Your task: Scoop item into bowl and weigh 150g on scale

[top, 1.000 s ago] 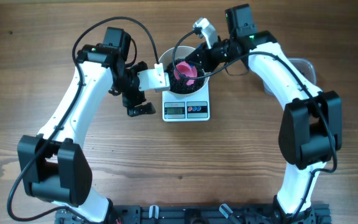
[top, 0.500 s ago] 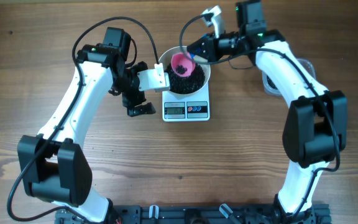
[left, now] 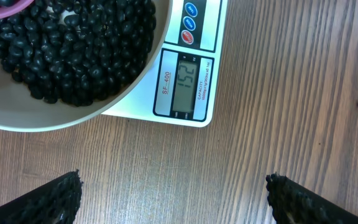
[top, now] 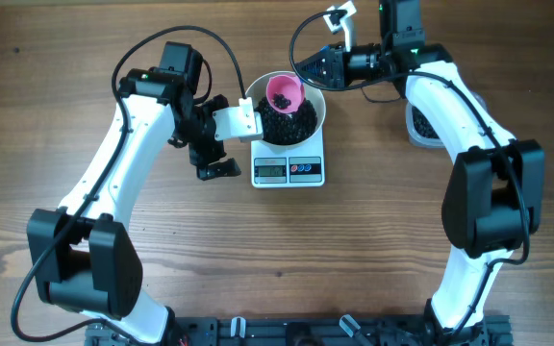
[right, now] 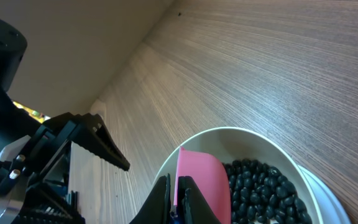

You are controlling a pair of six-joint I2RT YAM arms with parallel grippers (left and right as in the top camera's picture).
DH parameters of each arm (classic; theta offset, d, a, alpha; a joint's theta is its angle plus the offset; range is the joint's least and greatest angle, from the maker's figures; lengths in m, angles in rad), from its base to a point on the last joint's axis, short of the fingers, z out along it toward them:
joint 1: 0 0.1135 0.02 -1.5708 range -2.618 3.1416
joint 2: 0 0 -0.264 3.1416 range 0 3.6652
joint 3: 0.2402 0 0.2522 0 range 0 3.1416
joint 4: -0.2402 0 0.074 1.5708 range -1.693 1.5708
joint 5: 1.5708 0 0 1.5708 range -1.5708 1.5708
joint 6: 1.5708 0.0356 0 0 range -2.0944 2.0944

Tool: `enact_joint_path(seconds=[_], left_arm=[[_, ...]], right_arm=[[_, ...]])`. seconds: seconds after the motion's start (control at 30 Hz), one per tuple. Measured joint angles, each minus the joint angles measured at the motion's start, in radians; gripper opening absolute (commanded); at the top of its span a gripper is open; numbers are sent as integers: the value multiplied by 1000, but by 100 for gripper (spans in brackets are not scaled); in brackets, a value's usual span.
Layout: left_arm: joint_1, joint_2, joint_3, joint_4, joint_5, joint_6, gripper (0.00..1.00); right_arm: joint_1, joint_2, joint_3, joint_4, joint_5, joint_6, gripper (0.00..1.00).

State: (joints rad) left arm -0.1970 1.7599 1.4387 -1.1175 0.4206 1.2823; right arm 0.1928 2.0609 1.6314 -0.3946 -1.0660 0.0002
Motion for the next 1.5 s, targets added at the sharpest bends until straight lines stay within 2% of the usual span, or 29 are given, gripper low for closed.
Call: enact_joint_path(seconds=[0.47,0.67,1.07,1.23,1.5], left_arm=[[0,0,0,0,0,0,100],[0,0,0,0,0,0,100],[0,0,0,0,0,0,100],[0,0,0,0,0,0,100],[0,0,0,0,0,0,100]], right_arm=[[2,0,0,0,25,0,4],[33,0,0,-2,113,-35,4],[143,0,1,-81,432,-241,4],[160,-2,24,-187,446,-272,5],[150,-2,14,-225,330,-279,4]])
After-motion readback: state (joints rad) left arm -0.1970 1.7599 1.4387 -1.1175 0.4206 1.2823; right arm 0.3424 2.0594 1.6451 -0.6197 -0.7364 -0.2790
